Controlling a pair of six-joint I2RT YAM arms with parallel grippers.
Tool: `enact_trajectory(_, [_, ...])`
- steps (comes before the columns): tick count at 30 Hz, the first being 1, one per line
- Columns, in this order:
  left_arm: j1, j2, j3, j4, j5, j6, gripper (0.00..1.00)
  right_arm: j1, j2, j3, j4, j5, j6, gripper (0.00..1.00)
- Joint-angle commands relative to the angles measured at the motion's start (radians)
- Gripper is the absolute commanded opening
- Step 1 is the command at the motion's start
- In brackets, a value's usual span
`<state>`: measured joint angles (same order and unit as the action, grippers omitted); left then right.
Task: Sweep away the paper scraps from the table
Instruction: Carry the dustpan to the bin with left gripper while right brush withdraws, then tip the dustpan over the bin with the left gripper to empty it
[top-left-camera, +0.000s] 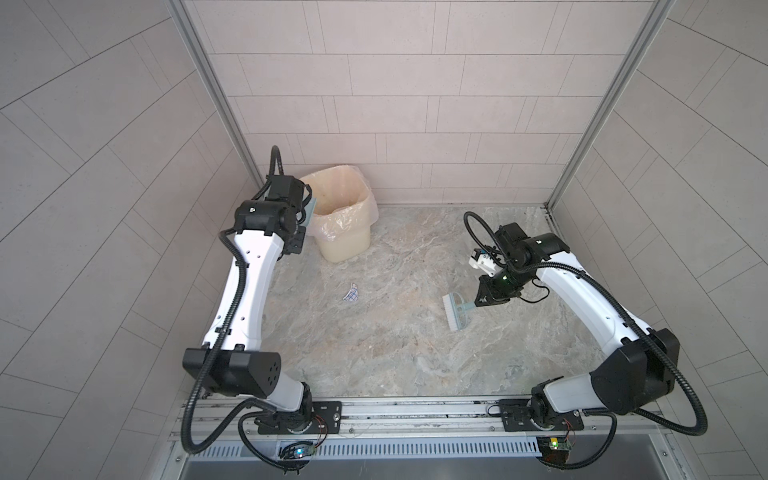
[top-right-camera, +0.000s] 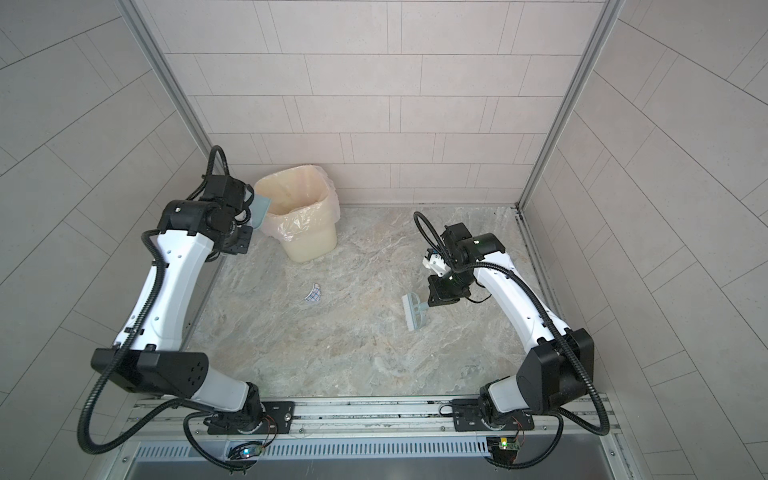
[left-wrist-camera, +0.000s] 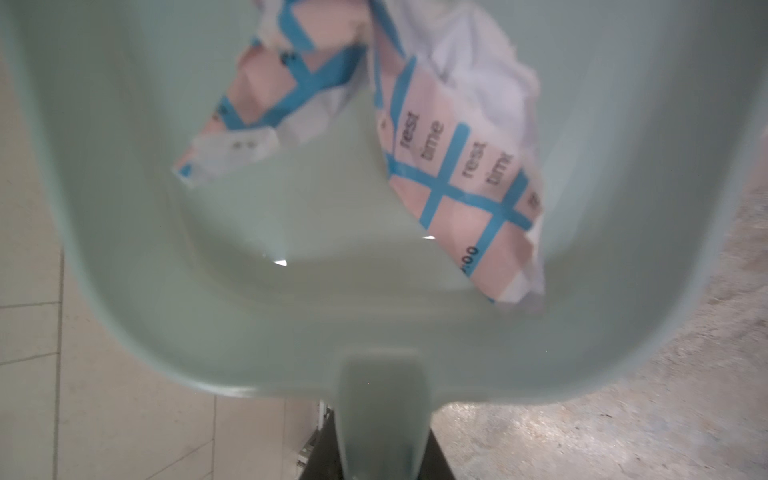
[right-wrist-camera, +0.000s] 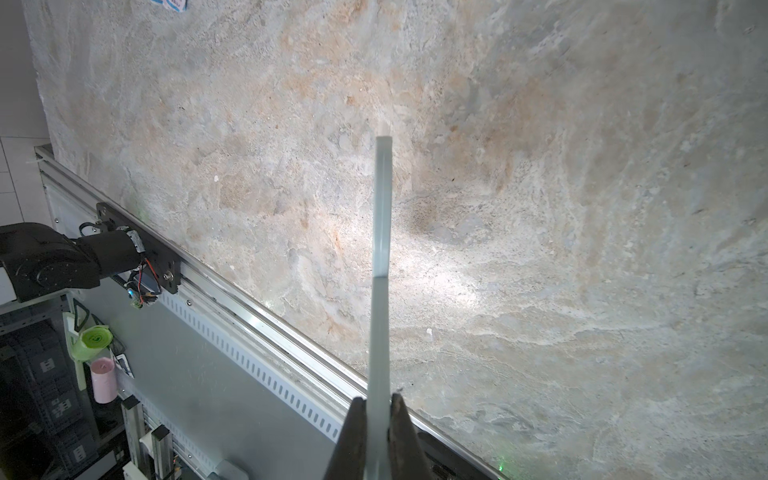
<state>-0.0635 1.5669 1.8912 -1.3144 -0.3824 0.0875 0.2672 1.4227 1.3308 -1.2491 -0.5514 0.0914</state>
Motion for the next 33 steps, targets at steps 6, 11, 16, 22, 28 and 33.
enact_trajectory(6, [-0.001,0.221,0.319,-0.058,-0.166,0.141,0.0,-0.006,-0.029,0.018,-0.023,-0.014,-0.014,0.0])
enact_trajectory(11, [-0.013,0.255,0.306,0.012,-0.289,0.247,0.0,-0.006,-0.044,0.004,-0.018,-0.016,-0.002,0.0])
enact_trajectory(16, [-0.046,0.287,0.301,0.072,-0.417,0.341,0.0,-0.006,-0.043,0.01,-0.027,-0.015,-0.004,0.0])
enact_trajectory(22, [-0.095,0.253,0.138,0.31,-0.613,0.586,0.0,-0.006,-0.042,0.008,-0.03,-0.014,-0.005,0.0])
enact_trajectory(28, [-0.106,0.194,-0.023,0.581,-0.698,0.832,0.0,-0.006,-0.05,-0.001,-0.023,-0.013,-0.002,0.0])
enact_trajectory(33, [-0.128,0.138,-0.182,0.938,-0.746,1.14,0.0,-0.006,-0.053,-0.011,-0.013,-0.021,-0.002,0.0])
